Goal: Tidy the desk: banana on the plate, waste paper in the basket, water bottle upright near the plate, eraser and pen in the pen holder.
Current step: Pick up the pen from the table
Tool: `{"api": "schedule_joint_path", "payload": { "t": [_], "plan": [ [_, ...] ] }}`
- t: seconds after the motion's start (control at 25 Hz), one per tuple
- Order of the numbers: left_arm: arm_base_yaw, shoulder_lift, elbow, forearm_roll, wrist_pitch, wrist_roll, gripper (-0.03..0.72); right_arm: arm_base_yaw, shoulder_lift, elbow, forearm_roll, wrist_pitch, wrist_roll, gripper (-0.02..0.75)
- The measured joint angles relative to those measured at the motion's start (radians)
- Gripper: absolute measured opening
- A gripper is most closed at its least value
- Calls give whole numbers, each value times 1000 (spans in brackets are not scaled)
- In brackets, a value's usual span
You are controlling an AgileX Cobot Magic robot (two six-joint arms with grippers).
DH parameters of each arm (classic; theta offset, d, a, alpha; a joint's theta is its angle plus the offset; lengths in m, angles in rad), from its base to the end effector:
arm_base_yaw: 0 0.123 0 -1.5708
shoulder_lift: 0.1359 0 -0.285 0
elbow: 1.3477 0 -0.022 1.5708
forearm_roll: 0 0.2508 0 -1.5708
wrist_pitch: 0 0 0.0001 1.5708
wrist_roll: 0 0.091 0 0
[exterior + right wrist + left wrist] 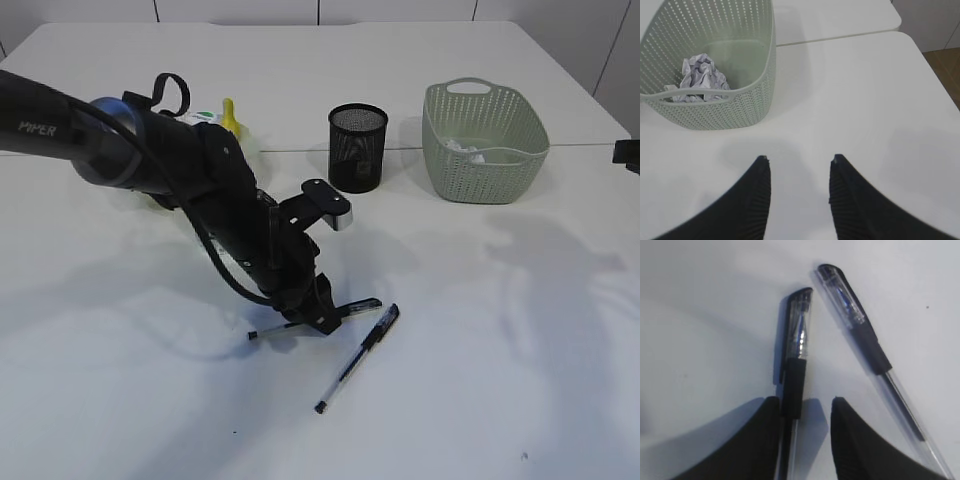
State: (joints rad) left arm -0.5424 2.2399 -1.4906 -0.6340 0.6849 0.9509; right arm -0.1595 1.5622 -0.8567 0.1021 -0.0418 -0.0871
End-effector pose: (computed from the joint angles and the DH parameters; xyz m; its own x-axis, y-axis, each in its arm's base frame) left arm 0.3624 -0.2583 0.1038 -0.4921 0.7510 -0.4402 0.8684 0.4591 -0.1874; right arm 0.3253 -0.0527 0.2285 -0.5359 0.1013 -0.8382 0.1704 0.9853 0.0102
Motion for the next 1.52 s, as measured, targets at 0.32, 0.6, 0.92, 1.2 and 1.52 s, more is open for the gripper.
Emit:
{"api": "schedule_joint_path", "payload": {
  "t": [0.32,0.6,0.92,1.2,1.52],
  "plan": [
    [-1,0,-4,77,65,1,248,0,0,0,0,0,0,300],
    [-5,-8,-9,182,122,-4,246,0,0,0,0,0,0,300],
    [-7,0,-55,215,119,-8,244,0,0,0,1,0,0,300],
    [-7,20,-93,194,70,-11,244,0,0,0,1,0,0,300],
    [-31,40,-130,161,70,-11,244,0,0,0,2,0,0,299]
  ]
}}
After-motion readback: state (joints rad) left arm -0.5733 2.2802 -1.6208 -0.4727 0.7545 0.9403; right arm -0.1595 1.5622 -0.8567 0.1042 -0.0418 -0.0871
